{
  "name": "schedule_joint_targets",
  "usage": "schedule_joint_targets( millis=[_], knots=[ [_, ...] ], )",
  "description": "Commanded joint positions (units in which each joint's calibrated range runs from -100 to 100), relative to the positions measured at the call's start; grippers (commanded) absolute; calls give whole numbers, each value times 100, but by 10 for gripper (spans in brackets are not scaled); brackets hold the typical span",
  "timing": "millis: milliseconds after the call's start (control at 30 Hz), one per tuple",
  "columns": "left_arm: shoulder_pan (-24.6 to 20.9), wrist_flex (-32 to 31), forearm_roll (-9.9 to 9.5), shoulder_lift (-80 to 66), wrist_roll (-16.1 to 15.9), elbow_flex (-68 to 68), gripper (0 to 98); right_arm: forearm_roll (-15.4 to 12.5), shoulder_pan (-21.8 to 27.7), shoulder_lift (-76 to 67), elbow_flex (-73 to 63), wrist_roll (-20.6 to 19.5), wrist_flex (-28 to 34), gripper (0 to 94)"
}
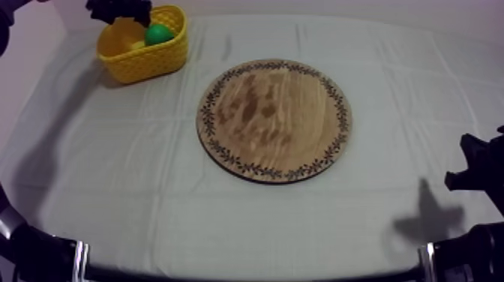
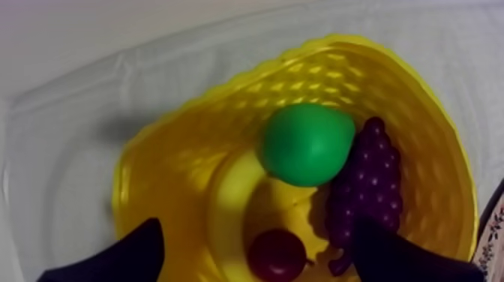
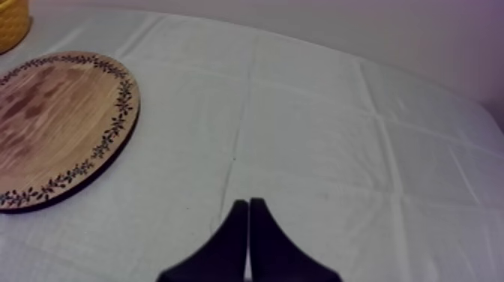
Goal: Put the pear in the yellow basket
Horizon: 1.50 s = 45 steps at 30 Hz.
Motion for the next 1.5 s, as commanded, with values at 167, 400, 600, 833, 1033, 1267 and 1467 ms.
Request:
schedule_joint_targets(
  millis=[167,400,600,833,1033,1267,1467],
  knots=[
    [-73,-162,50,-292,-30,168,931,1,-1,1,5,1,2,5],
    [-218,-343,292,-1087,-258,595,780,1,-1,1,5,1,2,5],
    [-419,-382,626,-1988,-517,978,466,1,-1,1,5,1,2,5],
    [-583,-341,843,-3263,-611,1479,65,1,-1,1,5,1,2,5],
    [-697,-445,869,-4743,-533,2402,9,1,-1,1,5,1,2,5],
    [-778,-1359,786,-6925,-337,4433,3,1,-1,1,5,1,2,5],
    [-651,-2009,639,-8826,81,6236,1,1,-1,1,5,1,2,5]
  ],
)
